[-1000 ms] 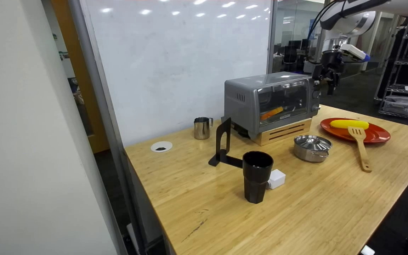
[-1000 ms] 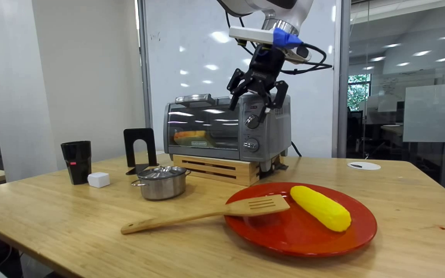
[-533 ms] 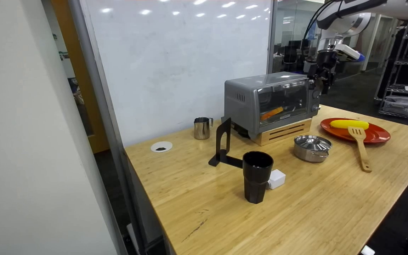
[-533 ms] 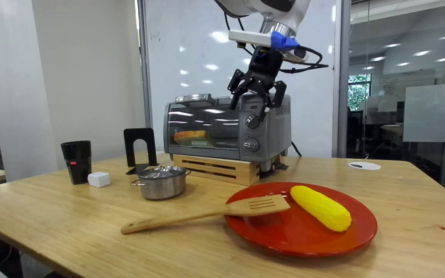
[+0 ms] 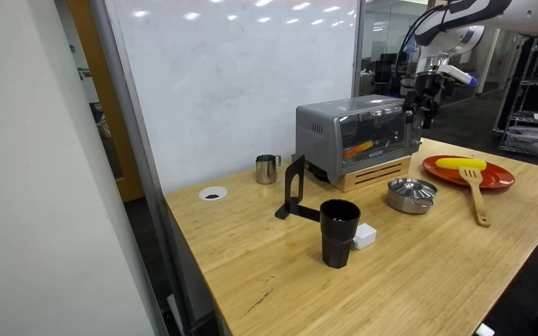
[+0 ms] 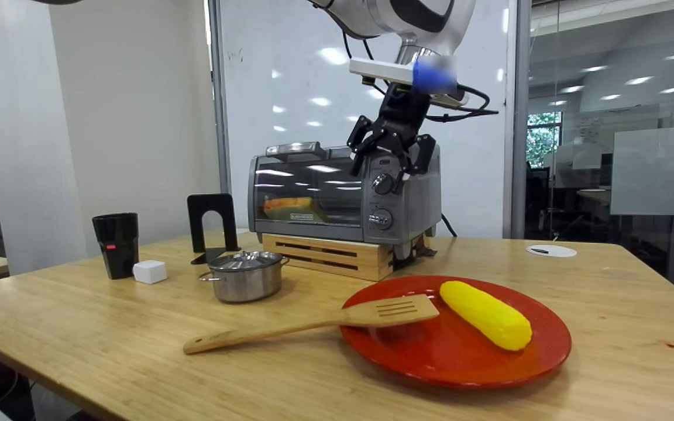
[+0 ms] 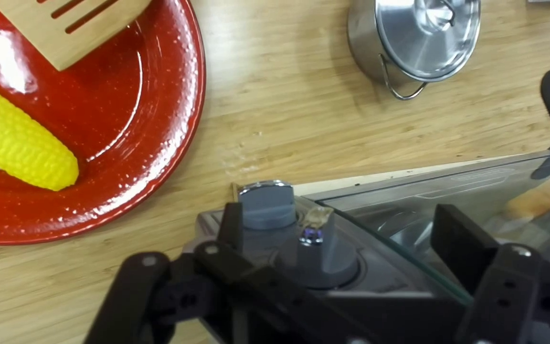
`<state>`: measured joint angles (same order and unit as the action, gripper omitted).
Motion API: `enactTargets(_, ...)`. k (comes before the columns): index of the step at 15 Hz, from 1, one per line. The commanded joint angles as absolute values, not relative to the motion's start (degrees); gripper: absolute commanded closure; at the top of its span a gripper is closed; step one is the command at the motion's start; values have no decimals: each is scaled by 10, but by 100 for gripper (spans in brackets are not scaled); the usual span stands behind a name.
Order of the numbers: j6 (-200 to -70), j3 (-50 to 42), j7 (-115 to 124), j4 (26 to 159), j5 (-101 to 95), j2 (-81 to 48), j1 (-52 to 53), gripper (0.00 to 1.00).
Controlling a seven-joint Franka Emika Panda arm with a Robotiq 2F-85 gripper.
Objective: Turn the top knob on the microwave to the left
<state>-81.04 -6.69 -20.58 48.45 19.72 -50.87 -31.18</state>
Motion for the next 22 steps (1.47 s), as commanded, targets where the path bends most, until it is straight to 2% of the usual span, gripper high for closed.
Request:
enactTargets(1, -796, -67, -205, 453, 195, -527, -314, 0)
enactTargets(4, -791, -67, -209, 449, 194, -528, -316, 0)
enactTargets(5, -790, -67, -210, 449, 193, -528, -316, 3)
enactTargets(7, -790, -67, -213, 450, 192, -527, -316, 28)
enactTargets(8, -791, -67, -215, 451, 192, -525, -316, 31)
enactTargets(17, -797, -74, -230, 465, 182, -514, -314, 95)
enactTargets(19, -810, -80, -242, 473, 165, -507, -309, 100)
enactTargets(22, -831, -88, -277, 491, 128, -490, -293, 97)
